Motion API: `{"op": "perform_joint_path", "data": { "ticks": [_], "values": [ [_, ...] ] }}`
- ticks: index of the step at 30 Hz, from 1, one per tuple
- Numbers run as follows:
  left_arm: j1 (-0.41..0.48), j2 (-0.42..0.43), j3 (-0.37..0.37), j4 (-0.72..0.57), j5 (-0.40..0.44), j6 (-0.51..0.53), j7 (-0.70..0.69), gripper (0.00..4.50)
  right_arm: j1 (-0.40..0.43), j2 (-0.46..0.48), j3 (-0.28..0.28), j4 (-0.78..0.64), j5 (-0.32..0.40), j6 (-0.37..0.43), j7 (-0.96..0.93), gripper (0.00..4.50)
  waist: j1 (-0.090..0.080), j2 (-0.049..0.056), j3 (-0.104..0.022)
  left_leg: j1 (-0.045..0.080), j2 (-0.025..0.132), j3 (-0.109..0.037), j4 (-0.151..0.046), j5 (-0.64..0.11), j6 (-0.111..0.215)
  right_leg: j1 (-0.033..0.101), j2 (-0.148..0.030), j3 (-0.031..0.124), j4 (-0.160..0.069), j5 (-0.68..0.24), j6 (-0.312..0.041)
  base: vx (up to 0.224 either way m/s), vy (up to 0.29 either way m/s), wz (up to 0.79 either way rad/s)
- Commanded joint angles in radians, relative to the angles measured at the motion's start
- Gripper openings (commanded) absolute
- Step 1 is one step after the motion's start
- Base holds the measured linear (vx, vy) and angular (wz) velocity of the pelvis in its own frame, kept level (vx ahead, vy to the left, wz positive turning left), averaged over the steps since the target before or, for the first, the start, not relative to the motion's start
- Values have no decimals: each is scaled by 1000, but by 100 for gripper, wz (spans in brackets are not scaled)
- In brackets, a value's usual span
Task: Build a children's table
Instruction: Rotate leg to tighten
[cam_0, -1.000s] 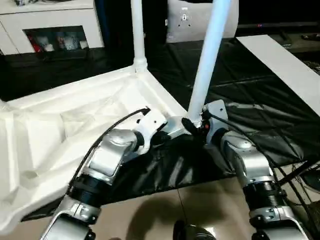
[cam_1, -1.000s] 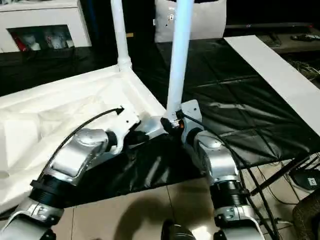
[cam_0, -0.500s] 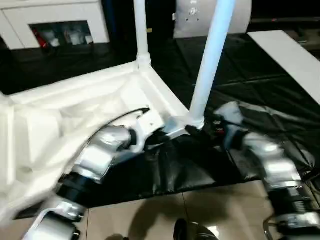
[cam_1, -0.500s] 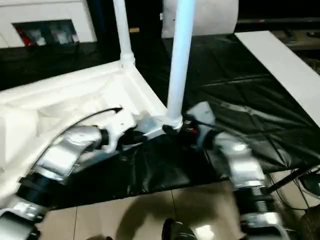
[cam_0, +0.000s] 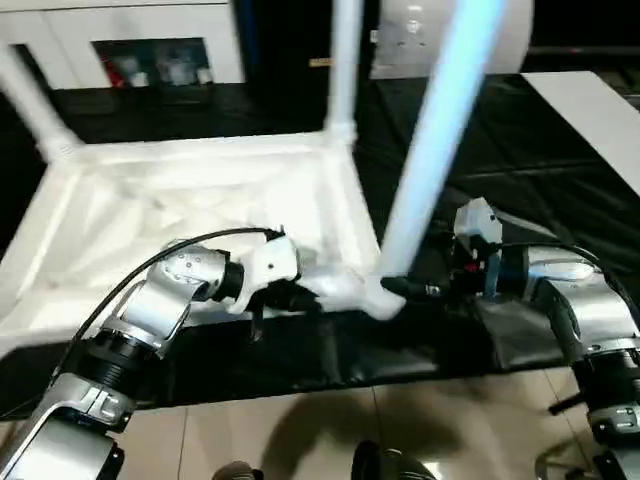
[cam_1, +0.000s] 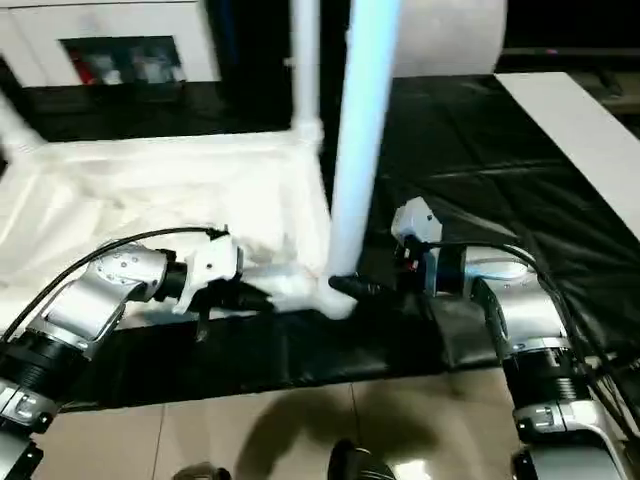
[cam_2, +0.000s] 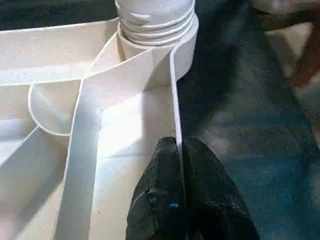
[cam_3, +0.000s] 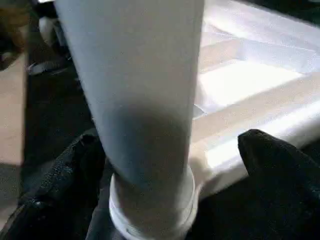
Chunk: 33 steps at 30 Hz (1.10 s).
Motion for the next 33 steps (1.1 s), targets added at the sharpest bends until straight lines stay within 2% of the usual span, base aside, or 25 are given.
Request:
{"op": "perform_joint_path", "data": {
  "ticks": [1,2,3,4,6,9,10,13,15,17,21,25,26,33],
  "values": [
    [-9,14,-58,15,20,-44,-76,0,-24,-21,23,1,7,-1,75,446,-1,-14,-72,-5,24,8,-62,20,195,81,-55,66,-40,-306,-131,0,0,0],
    [-11,14,-60,19,21,-49,-83,0,-26,-21,27,2,11,5,85,446,2,-13,-72,-7,25,9,-60,32,203,81,-57,69,-37,-288,-141,0,0,0],
    [-11,15,-61,21,20,-54,-87,0,-28,-22,29,3,14,7,91,446,3,-18,-69,-7,24,10,-61,31,207,80,-57,69,-39,-292,-142,0,0,0],
    [-12,16,-62,23,19,-58,-91,0,-29,-23,31,3,16,8,95,429,5,-16,-69,-7,24,9,-61,30,206,81,-58,69,-38,-297,-144,0,0,0],
    [-12,19,-66,23,15,-68,-108,0,-32,-23,46,4,21,21,122,417,7,-19,-69,-9,24,9,-62,33,198,83,-59,69,-38,-305,-143,0,0,0],
    [-14,23,-69,23,11,-78,-126,0,-36,-26,64,7,26,33,151,390,6,-21,-62,-8,24,9,-65,-4,169,83,-59,69,-46,-358,-129,0,0,0],
    [-16,27,-70,25,8,-82,-135,0,-39,-31,73,9,29,46,171,371,6,-25,-60,-9,22,10,-66,-15,162,84,-58,69,-48,-371,-124,0,0,0],
    [-21,28,-69,37,11,-93,-144,0,-43,-41,82,11,32,64,200,367,6,-25,-59,-8,22,10,-67,-20,153,83,-58,70,-50,-384,-115,0,0,0],
    [-22,29,-69,42,12,-96,-146,0,-44,-45,85,10,33,71,210,331,7,-25,-59,-9,23,9,-66,-15,153,84,-58,70,-48,-376,-117,0,0,0],
    [-23,30,-68,45,13,-97,-149,0,-44,-51,88,9,39,86,226,324,7,-26,-59,-9,23,10,-66,-15,151,84,-59,71,-48,-377,-117,0,0,0],
    [-22,31,-69,45,13,-93,-151,0,-44,-54,88,7,45,94,233,279,8,-27,-59,-9,22,10,-67,-14,149,84,-59,71,-49,-384,-114,0,0,0],
    [-21,31,-67,48,11,-97,-160,0,-48,-50,84,12,50,108,242,261,9,-26,-58,-9,23,10,-67,-20,146,83,-59,70,-51,-392,-114,0,0,0],
    [-21,32,-67,50,11,-98,-161,0,-49,-49,84,12,51,112,245,240,9,-26,-58,-9,23,10,-68,-21,146,83,-58,70,-51,-394,-113,0,0,0],
    [-14,31,-59,42,6,-70,-152,0,-20,-44,89,-30,74,151,238,207,11,-26,-60,-9,23,10,-67,-15,140,83,-59,71,-50,-390,-113,0,0,0]
  ]
}}
